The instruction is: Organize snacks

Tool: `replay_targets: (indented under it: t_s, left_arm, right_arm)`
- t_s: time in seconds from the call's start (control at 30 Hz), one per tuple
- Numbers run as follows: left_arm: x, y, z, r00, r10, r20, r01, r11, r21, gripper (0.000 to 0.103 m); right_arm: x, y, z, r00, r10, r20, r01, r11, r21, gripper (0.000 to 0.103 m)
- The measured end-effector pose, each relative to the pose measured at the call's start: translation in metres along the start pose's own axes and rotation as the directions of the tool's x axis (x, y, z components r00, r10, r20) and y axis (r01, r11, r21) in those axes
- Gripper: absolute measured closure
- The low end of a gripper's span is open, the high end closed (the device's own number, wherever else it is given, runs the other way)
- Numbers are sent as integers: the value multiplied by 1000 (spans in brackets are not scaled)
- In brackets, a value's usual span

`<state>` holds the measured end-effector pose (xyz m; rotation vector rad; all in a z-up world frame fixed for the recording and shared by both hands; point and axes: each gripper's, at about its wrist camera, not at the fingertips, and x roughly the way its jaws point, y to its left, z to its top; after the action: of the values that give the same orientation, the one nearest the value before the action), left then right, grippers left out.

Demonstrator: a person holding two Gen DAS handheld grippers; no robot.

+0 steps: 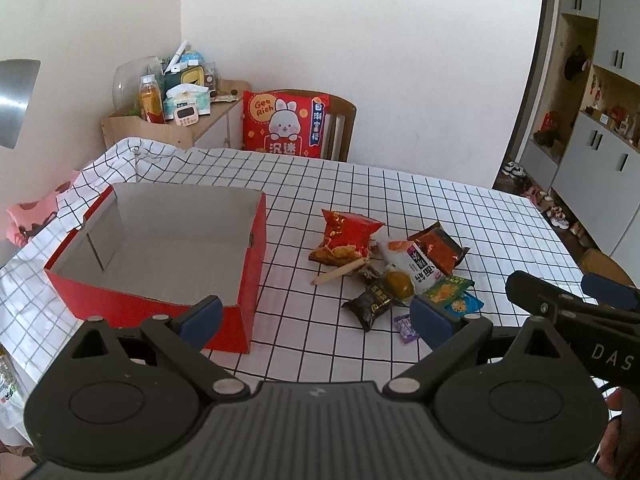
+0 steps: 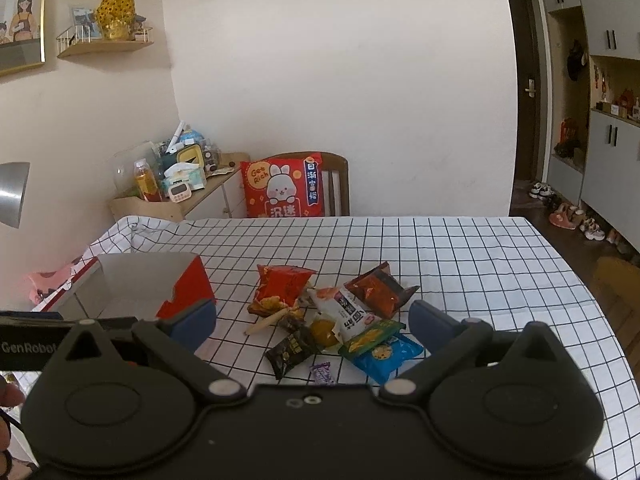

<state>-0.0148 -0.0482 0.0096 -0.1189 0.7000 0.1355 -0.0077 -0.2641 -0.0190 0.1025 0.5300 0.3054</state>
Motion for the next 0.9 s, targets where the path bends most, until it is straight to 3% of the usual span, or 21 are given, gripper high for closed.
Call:
replay_targets:
  t_s: [0.9]
  left_arm:
    - [16, -3, 7, 999, 2, -38, -1, 1000, 9, 2]
  right_arm:
    - [8, 0, 4, 1000, -19, 0, 19, 999, -32, 0]
